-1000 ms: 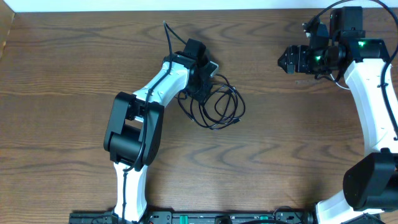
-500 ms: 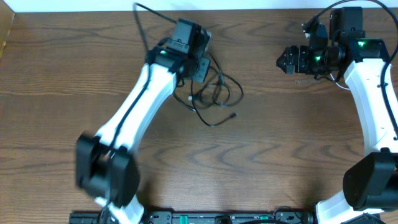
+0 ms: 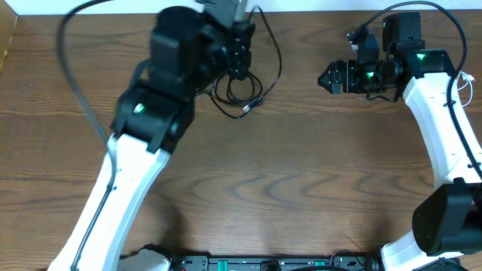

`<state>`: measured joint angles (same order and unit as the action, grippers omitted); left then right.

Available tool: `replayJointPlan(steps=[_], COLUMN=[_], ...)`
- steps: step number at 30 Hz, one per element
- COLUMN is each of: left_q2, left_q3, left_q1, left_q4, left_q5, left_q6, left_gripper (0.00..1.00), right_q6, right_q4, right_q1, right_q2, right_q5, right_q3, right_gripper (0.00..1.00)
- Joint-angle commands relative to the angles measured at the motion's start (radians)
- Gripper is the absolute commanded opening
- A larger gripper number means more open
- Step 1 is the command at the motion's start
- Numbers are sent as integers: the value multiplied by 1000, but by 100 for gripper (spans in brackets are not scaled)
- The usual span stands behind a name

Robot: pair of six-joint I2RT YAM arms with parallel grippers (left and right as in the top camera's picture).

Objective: Untangle cables

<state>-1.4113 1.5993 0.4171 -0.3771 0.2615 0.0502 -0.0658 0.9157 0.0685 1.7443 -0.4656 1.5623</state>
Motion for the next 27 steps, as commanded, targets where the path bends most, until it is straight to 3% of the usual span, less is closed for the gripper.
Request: replayJointPlan(steps=[1,6,14,20,27], left_q2=[69,102,135,155,198], left_q3=[13,13,13,13,13], left_q1=[-2,-2,-2,-2,-2], left_q4=[58,111,335,510,548], left_q5=[19,19,18,15,-19], left_q6=[89,152,248,251,252], left_gripper=[7,8,7,7,7], right_q6=[15,15,15,15,15], right_q4=[-8,-10,-15,-22,-27], right_q1=[11,12,12,12,12], right_q2=[9,9,9,9,9], right_q5=[-16,-11,-11,-11,23], right_q3=[-6,-7,-7,-7,-7], right_gripper=[84,84,84,85,86])
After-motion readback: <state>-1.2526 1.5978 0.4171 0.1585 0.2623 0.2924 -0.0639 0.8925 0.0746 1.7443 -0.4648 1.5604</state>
